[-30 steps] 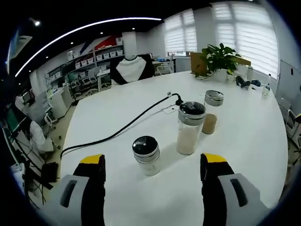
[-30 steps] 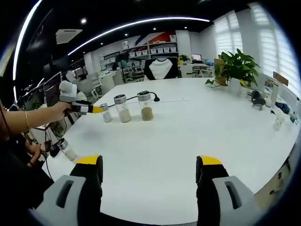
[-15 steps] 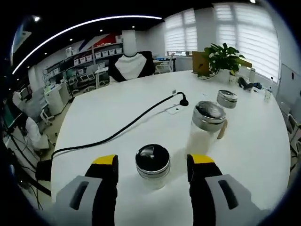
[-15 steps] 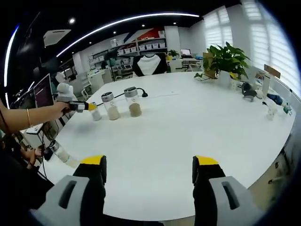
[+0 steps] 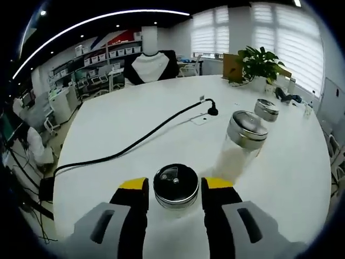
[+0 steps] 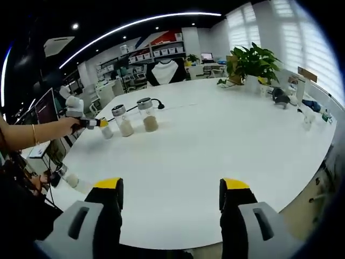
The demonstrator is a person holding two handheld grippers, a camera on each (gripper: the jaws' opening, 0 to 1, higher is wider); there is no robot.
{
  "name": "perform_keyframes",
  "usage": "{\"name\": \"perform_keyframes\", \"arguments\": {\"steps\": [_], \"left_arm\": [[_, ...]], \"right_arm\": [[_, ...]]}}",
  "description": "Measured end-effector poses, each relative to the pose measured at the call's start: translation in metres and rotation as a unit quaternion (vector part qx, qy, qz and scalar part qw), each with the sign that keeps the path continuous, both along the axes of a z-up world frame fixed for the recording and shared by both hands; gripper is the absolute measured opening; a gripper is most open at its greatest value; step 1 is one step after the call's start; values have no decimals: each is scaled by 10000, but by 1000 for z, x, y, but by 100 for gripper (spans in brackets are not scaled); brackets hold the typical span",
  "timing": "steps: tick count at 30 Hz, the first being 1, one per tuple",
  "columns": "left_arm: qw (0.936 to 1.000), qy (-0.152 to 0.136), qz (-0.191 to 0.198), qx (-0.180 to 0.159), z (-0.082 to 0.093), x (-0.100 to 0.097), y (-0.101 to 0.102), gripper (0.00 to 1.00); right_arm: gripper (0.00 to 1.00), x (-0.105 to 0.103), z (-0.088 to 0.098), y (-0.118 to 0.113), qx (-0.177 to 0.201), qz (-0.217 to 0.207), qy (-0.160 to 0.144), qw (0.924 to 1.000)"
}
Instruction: Rotate the seasoning bottle until the label or dispensing opening points toward the visible target arrow and the bottle remains upright within the marked orientation range
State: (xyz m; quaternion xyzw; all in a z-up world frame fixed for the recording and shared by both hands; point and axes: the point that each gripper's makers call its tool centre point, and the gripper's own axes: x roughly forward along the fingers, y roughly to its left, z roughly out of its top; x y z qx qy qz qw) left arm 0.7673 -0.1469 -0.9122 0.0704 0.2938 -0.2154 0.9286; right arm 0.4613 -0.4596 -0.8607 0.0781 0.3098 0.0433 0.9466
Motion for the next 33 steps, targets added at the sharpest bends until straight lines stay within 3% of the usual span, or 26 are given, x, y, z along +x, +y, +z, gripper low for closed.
{"name": "perform_keyframes", "arguments": {"steps": [7, 14, 23, 30, 31, 33], "left_arm": [[9999, 5, -6, 134, -1, 1, -2, 34], [9994, 66, -181, 274, 0, -20, -6, 34], [9978, 128, -630, 168, -1, -82, -34, 34], [9912, 96, -1314, 164, -4, -134, -65, 34], [9899, 247, -1383, 206, -8, -145, -67, 34], [9897, 162, -1411, 206, -7, -152, -73, 34]], "right_arm": [[71, -4, -3, -1, 77, -75, 40, 9999], [71, -6, -4, 1, 156, -65, 91, 9998], [71, -5, -8, 9, 216, 69, 119, 9997], [71, -8, -8, 19, 221, 268, 131, 9993], [71, -9, -8, 20, 222, 309, 135, 9992], [71, -10, -9, 22, 225, 363, 150, 9990]]}}
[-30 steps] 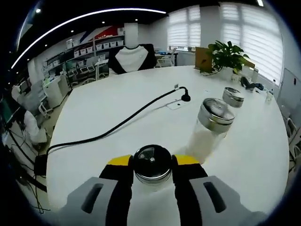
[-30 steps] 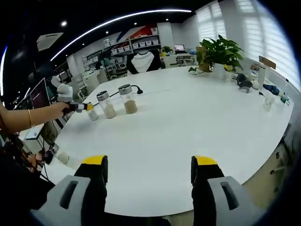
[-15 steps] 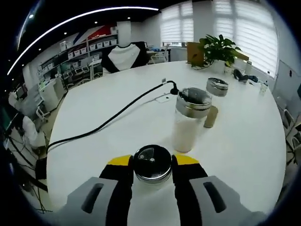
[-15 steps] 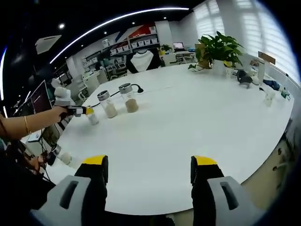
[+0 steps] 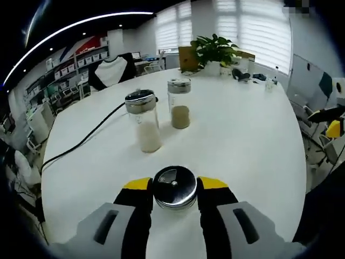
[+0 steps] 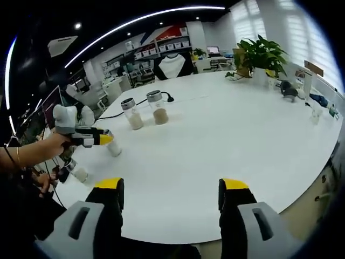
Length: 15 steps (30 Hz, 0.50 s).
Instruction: Rotate the seasoning bottle until the label or dispensing opening points toward the visible target arrow and the bottle remains upright within the marked orientation range
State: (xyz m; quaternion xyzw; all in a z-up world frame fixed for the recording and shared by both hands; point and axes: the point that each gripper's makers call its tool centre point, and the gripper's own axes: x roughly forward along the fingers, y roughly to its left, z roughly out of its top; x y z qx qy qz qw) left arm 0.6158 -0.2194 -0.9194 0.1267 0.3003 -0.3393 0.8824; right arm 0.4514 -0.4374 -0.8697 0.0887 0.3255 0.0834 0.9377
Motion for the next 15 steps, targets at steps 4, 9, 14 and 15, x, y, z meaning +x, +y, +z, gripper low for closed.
{"name": "perform_keyframes", "arguments": {"steps": [4, 9, 14, 15], "left_arm": [[9998, -17, -185, -11, -2, -30, -16, 34], [9972, 262, -543, -433, -7, -62, -30, 34], [9912, 321, -884, -936, -4, -87, -34, 34], [9892, 321, -1150, -856, -3, -98, -32, 34]], "right_arm": [[71, -3, -1, 7, 32, 129, 17, 9999], [71, -6, 0, 17, 49, 358, 12, 9993], [71, -7, -1, 24, 73, 524, 22, 9986], [71, -7, -2, 27, 51, 623, 38, 9980]]}}
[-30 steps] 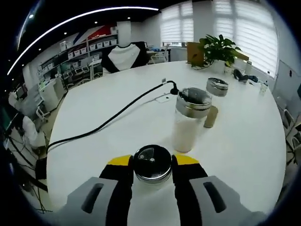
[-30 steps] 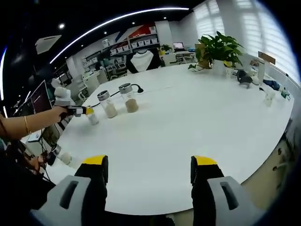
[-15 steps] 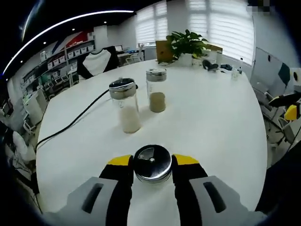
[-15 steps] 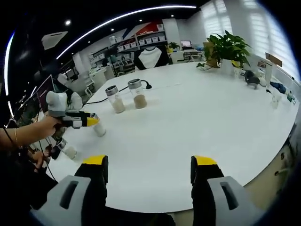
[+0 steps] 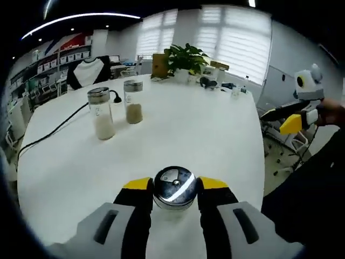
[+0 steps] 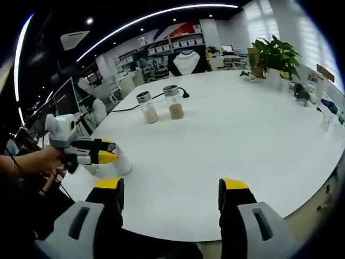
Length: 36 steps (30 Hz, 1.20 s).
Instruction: Rotate the seasoning bottle until the label or dispensing opening points toward the visible target arrow and the bottle remains upright within the marked orientation range
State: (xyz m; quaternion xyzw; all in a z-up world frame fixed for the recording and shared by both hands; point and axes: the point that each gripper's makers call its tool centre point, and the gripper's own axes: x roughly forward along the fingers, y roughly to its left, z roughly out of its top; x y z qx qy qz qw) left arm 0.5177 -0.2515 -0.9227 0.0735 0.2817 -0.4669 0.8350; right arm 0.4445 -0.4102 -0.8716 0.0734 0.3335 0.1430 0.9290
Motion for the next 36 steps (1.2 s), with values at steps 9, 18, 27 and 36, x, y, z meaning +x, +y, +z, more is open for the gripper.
{"name": "perform_keyframes", "arguments": {"steps": [9, 18, 27, 36], "left_arm": [[9942, -183, -1008, 340, 1, -28, 14, 34], [9907, -145, -944, 964, 2, -36, 48, 36], [9929, 54, -413, 1113, -8, -37, 65, 31], [9972, 68, -264, 698, 5, -39, 47, 35]], "right_arm": [[71, 2, 0, 20, 52, 329, -14, 9994], [71, 1, 1, 31, 64, 576, -21, 9983], [70, -5, -2, 25, 79, 462, 17, 9989], [70, -10, -5, 17, 135, 221, 49, 9997]]}}
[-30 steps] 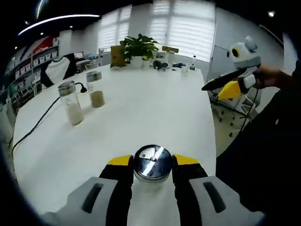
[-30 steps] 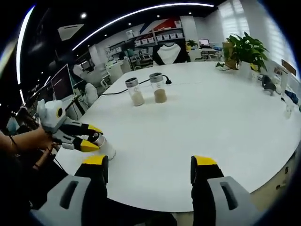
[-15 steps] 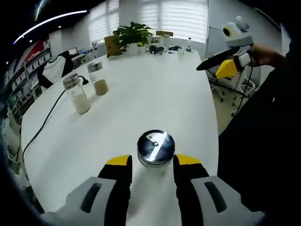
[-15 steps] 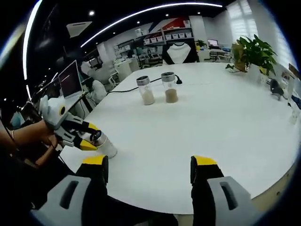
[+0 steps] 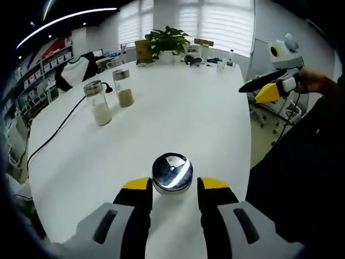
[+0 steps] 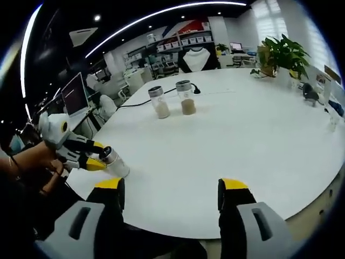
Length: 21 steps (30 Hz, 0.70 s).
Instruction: Rotate the seasoning bottle until the label or dispensing opening points toward the visible target arrow and the bottle remains upright within the marked orientation range
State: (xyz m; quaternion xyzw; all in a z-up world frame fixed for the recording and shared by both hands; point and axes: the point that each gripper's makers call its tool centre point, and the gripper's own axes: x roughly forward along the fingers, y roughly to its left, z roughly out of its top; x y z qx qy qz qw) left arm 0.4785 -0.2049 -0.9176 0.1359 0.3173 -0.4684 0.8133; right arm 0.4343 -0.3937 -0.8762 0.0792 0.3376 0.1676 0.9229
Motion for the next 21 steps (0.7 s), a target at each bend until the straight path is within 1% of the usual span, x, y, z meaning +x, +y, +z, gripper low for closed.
{"name": "perform_keyframes", "arguments": {"steps": [1, 3, 4, 5, 6, 9, 12, 14, 17, 18, 20, 21], "left_arm": [[9999, 96, 22, -27, -2, 1, -2, 36], [9999, 99, -51, -52, -1, 3, -9, 36], [9999, 91, -102, -32, -1, 3, -11, 36], [9997, 71, -219, -10, 0, 1, -18, 37], [9997, 52, -243, -6, 1, 1, -20, 38], [9991, 35, -430, 18, 2, 1, -34, 40], [9976, -9, -692, -48, 3, -1, -50, 43], [9957, -37, -925, 11, 2, -5, -62, 43], [9945, -61, -1039, 68, -2, -11, -72, 43], [9944, -78, -1050, 90, -3, -12, -74, 43], [9952, -190, -920, 271, -7, -10, -72, 41], [9954, -305, -763, 500, -12, -6, -65, 42]], "right_arm": [[70, -1, 0, -1, 0, -24, -1, 10000], [70, -2, 0, -3, 2, -48, 4, 10000], [70, -3, 0, -4, 4, -65, 5, 10000], [70, -4, 0, -6, 2, -99, 0, 10000], [70, -4, 0, -6, 1, -104, -1, 9999], [70, -7, -1, -11, -5, -156, 17, 9999], [70, -9, -2, -13, -6, -199, 50, 9998], [70, -10, -1, -15, 19, -245, 37, 9997], [70, -10, -2, -17, 15, -273, 52, 9996], [70, -10, -2, -17, 22, -276, 57, 9996], [70, -10, -2, -18, 29, -286, 50, 9996], [70, -10, -2, -18, 23, -278, 46, 9996]]}}
